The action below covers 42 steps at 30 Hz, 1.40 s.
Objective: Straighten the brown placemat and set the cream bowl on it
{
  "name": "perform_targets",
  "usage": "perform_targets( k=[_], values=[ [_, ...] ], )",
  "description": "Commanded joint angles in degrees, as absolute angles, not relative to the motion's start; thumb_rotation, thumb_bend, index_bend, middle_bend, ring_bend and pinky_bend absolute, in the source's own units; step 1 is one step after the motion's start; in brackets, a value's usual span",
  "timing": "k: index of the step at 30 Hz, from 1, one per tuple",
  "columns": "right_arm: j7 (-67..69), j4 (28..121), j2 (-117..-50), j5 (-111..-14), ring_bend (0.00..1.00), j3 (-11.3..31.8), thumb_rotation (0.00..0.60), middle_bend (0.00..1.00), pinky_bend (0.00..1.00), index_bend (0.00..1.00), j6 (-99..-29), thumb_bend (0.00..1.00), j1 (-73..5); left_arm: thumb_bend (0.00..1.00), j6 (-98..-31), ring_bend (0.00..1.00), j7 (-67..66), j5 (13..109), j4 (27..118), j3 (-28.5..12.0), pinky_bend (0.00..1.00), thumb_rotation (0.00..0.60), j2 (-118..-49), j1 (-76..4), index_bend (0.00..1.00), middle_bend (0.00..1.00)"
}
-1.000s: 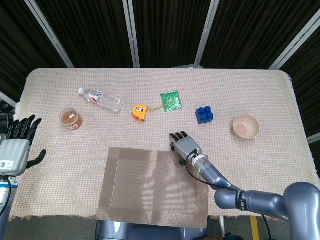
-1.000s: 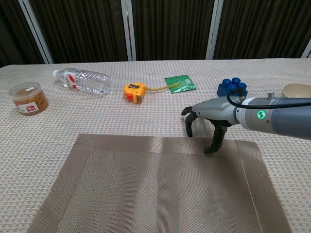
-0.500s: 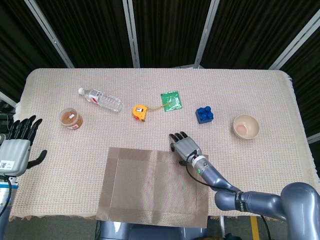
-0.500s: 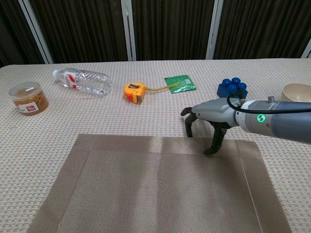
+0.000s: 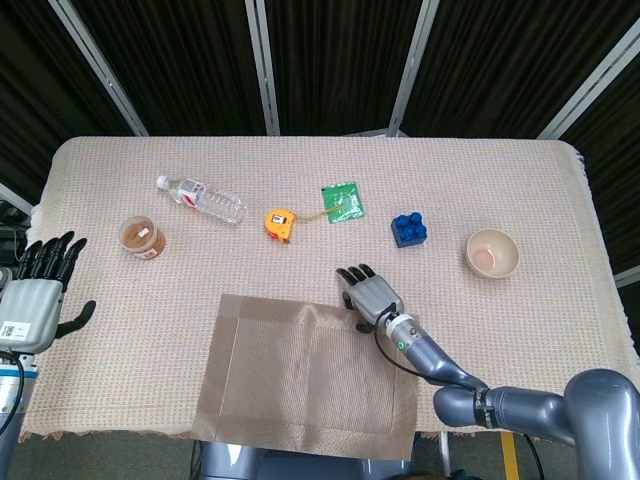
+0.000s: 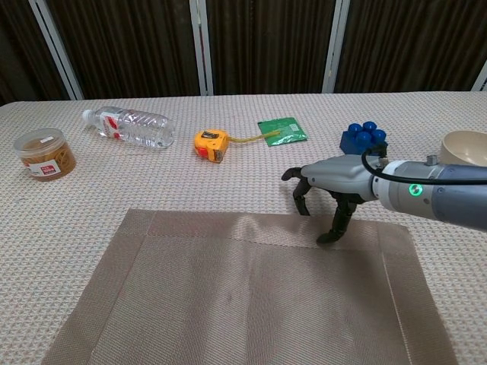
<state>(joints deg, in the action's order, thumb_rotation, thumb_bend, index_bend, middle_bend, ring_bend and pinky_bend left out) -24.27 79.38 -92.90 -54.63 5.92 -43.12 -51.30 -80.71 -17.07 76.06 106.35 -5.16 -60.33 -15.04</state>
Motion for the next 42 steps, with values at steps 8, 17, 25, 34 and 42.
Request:
perform_targets(
  k=[8,17,25,34,42],
  values=[
    [-22.9,78.2,-93.2,-55.7,0.0,6.1,0.6,0.0,0.0,0.65,-43.4,0.23,-51.1,0.34,-80.5,0.0,-17.0,76.1,106.4,-5.4,0.0,0.6,-60.3,-14.9,0.0,0.0],
    [-22.2,77.5,-93.4,-55.3,0.0,6.7,0.6,0.0,0.0,0.67,-43.2,0.25,-51.2,0.34,-80.3,0.0,-16.6,76.2,106.4,-5.5,0.0,0.6,-60.2,-14.8,0.0,0.0],
    [-23.2,74.9,-94.1,-53.4,0.0,8.0,0.6,0.0,0.0,0.67,-43.8,0.25,-52.0,0.34,-80.0,0.0,-16.3,76.2,106.4,-5.6,0.0,0.6,-60.0,-14.7,0.0,0.0],
    [-24.9,70.8,-95.1,-49.8,0.0,9.5,0.6,0.0,0.0,0.67,-44.1,0.25,-53.0,0.34,-79.8,0.0,-16.0,76.2,106.3,-5.8,0.0,0.6,-59.9,-14.7,0.0,0.0],
    [-25.1,69.5,-96.3,-49.4,0.0,10.1,0.6,0.0,0.0,0.67,-43.9,0.25,-53.8,0.34,-79.6,0.0,-16.2,76.2,106.4,-5.8,0.0,0.6,-60.0,-14.7,0.0,0.0]
  ],
)
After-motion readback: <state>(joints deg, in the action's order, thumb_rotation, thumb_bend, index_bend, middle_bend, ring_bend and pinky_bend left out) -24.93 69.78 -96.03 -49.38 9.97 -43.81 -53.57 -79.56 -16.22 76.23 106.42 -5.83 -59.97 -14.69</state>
